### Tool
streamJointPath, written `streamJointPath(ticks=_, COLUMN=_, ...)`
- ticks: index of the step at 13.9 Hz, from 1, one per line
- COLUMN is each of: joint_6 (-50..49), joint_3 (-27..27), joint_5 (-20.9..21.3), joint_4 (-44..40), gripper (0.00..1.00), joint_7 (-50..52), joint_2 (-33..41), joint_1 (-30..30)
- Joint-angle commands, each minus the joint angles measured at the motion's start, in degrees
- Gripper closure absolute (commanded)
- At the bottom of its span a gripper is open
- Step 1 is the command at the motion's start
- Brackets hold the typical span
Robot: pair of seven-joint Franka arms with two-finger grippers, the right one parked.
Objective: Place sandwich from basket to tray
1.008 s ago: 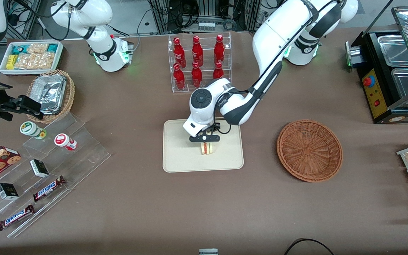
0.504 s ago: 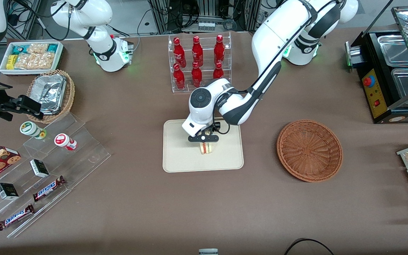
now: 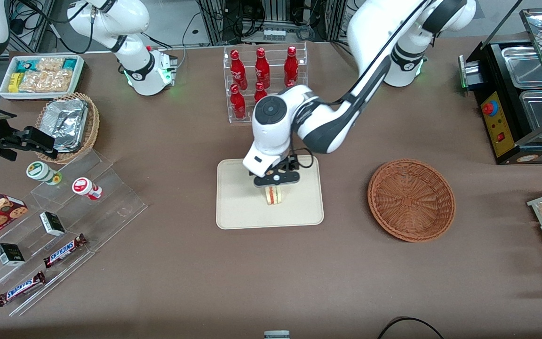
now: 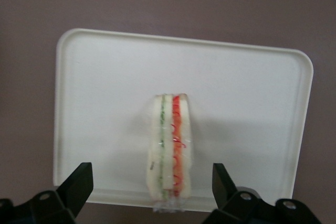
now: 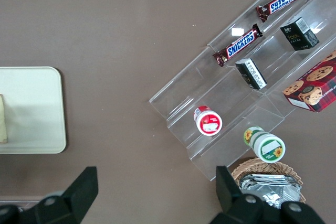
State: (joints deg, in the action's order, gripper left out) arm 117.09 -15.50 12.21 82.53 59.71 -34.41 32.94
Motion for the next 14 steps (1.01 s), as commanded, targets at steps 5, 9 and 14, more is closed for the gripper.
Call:
streamJointPath(ticks=5, joint_6=-15.03, joint_3=-0.06, joint_5=-1.83, joint_4=1.4, gripper=0.0, joint_7=-5.38, joint_2=12.34, joint_1=-8.85)
streamJointPath(ticks=9, joint_6=-21.01, joint_3=-0.06, joint_5=-3.51, joint_4=2.28, gripper=0.0, joint_7=-14.06, joint_2=19.2, joint_1=-17.1)
streamJointPath(ticks=14, joint_6=-28.31, joint_3=0.03, joint_5=-7.71, joint_4=3.25, gripper=0.0, joint_7=-30.15, joint_2=25.79, joint_1=-27.3)
